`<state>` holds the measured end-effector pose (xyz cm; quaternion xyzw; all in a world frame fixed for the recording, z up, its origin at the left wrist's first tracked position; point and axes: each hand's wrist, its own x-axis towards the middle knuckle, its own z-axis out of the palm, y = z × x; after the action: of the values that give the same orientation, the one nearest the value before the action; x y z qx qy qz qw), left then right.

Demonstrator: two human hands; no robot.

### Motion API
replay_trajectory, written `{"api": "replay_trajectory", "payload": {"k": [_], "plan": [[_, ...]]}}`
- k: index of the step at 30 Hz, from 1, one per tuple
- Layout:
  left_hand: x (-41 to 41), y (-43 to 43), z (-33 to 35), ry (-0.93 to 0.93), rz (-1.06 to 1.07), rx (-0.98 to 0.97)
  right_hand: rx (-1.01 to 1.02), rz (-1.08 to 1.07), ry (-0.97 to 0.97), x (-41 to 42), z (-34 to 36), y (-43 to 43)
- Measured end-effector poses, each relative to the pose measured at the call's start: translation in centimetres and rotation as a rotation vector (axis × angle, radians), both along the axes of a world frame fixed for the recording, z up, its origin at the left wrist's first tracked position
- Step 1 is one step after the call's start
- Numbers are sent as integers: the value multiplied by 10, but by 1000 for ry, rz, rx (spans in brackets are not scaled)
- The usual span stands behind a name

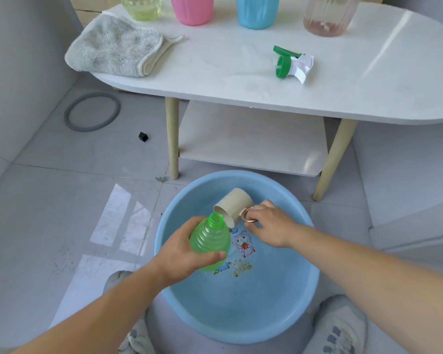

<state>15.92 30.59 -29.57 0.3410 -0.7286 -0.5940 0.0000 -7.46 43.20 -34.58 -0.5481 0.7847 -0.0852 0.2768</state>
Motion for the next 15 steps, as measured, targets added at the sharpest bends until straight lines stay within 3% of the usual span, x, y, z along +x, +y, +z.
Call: {"api": "replay_trajectory", "payload": {"k": [7, 15], "plan": [[0, 0, -18, -44, -12, -3, 45, 213, 125, -12, -37, -5], [-2, -1, -25, -66, -27, 1, 126, 279, 199, -17, -54, 2]]}}
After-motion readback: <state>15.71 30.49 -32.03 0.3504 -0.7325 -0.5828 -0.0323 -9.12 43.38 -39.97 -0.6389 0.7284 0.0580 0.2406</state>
